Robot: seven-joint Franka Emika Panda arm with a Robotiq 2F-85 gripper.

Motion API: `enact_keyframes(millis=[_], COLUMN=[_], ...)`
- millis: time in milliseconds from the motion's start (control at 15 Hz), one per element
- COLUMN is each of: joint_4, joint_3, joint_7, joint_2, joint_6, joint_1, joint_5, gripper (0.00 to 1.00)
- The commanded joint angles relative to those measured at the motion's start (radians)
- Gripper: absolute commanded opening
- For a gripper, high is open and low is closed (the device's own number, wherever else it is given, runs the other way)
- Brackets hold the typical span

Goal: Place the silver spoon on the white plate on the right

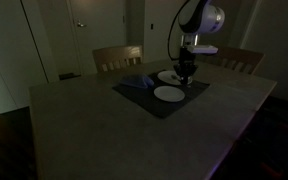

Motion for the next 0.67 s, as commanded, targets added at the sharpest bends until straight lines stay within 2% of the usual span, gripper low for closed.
enact_keyframes(millis=[0,67,400,600], joint_4=[0.002,-0.005,-0.032,-0.082], joint_3=[0.011,0.010,0.001,-0.001], joint_7=[-0.003,-0.002,0.019,0.053], joint_2=[0.010,0.003,-0.061,-0.155], joint_6=[0.002,0.003,-0.015,-0.030], joint_1=[-0.001,0.000,0.013,0.026], joint_5=[-0.008,-0.010,-0.029,-0.036], gripper=[0.23,0.43,0.76,0.98])
